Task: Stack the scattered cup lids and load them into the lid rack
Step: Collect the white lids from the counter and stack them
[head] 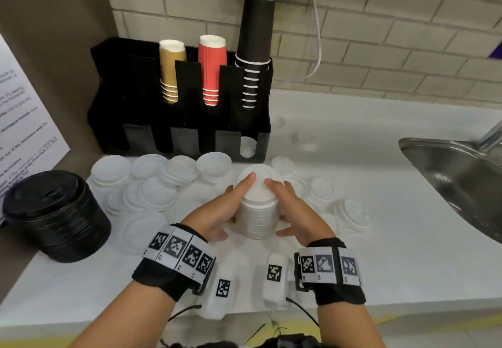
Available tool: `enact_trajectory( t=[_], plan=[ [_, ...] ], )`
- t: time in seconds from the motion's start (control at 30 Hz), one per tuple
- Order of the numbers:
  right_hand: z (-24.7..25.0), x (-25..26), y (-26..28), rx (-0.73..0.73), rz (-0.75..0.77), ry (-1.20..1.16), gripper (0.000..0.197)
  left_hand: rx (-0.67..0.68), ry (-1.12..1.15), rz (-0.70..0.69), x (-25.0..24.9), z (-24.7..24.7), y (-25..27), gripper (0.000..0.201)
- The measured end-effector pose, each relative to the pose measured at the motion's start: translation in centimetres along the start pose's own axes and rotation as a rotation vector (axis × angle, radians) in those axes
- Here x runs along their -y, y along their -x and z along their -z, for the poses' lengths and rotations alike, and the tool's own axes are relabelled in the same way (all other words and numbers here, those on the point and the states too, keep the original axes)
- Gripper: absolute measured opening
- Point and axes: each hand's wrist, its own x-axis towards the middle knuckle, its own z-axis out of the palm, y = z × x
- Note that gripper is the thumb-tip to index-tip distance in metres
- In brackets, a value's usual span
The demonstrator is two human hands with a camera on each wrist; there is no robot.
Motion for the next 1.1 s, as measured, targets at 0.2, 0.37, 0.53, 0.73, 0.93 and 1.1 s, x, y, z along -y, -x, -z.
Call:
enact_trajectory(
  t=[0.2, 0.37, 0.53, 0.73, 0.93, 1.1],
  plan=[
    [-0.6, 0.4, -0.1, 0.014, -0.060, -0.027, 0.065, 0.018, 0.109, 0.024, 0.1, 0.6, -0.7, 0.061],
    [-0.9, 0.5, -0.2, 0.051, -0.099, -0.071, 0.068, 0.040, 0.159, 0.089, 0.4, 1.4, -1.0, 0.065],
    [-1.5, 0.6, -0.2, 0.077, -0.098, -0.099, 0.066, 0.091, 0.262, 0.117, 0.6, 1.9, -0.8, 0.063],
    [-1.0, 1.0, 0.0, 0.062, -0.040, -0.167, 0.075, 0.129, 0.402, -0.047, 0.8, 2.4, 0.4, 0.063],
    [-2.5, 3.6, 0.6, 0.125, 0.125, -0.142, 0.078, 0.180, 0.441, -0.304, -1.2, 4.4, 2.0, 0.043],
    [-5.8, 8.8, -0.4, 0.260, 0.261, 0.017, 0.081, 0.136, 0.669, -0.447, -2.6, 8.6, 4.4, 0.050]
  ],
)
